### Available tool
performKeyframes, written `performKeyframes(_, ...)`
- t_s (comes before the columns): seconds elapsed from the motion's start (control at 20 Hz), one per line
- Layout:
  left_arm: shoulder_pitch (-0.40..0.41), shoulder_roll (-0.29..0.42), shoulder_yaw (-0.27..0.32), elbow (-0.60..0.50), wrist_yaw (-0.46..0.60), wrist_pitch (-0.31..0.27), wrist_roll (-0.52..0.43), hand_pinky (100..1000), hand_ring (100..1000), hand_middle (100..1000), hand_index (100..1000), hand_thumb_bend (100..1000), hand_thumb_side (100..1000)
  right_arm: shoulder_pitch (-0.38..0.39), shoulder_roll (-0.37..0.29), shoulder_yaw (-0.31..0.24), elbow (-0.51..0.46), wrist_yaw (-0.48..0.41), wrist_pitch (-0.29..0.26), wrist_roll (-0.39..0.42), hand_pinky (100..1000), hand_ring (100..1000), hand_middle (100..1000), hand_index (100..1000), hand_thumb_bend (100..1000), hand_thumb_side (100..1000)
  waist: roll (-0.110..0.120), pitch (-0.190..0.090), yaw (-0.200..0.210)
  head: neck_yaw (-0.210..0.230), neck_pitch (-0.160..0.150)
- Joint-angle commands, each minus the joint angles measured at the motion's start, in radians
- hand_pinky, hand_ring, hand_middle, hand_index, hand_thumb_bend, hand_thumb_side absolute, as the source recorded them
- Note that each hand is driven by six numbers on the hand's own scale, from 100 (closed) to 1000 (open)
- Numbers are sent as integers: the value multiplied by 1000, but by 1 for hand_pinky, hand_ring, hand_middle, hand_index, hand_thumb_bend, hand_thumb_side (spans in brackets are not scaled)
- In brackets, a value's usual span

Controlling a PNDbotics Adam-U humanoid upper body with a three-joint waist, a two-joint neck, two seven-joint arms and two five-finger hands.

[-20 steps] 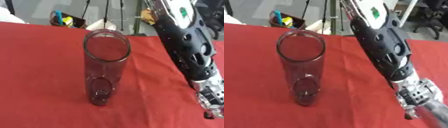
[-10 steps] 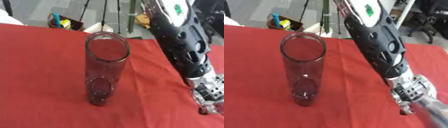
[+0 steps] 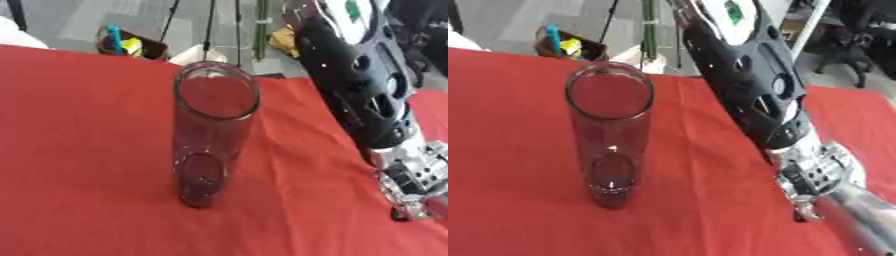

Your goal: Arrange flowers into the vase.

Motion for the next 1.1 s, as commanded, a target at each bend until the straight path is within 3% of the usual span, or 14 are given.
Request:
performKeyframes(0.05, -11, -2, -13, -16, 7, 6, -2, 505, 448, 662, 756, 100, 951, -22, -4, -13, -25, -27, 19, -11, 100, 241, 100, 100, 100, 537, 8, -23, 5, -6, 3)
performKeyframes(0.65, -21, -15, -22, -16, 16, 19, -16, 504, 447, 661, 754, 100, 954, -23, 22, -24, -48, -86, 36, -63, 100, 221, 100, 100, 100, 521, 3, -15, 26, -25, 2)
performKeyframes(1.1, -23, -18, -21, -16, 15, 25, -19, 503, 446, 661, 754, 100, 953, 5, 38, -25, -82, -75, 33, -66, 100, 225, 100, 100, 100, 520, -4, -13, 34, -24, 4)
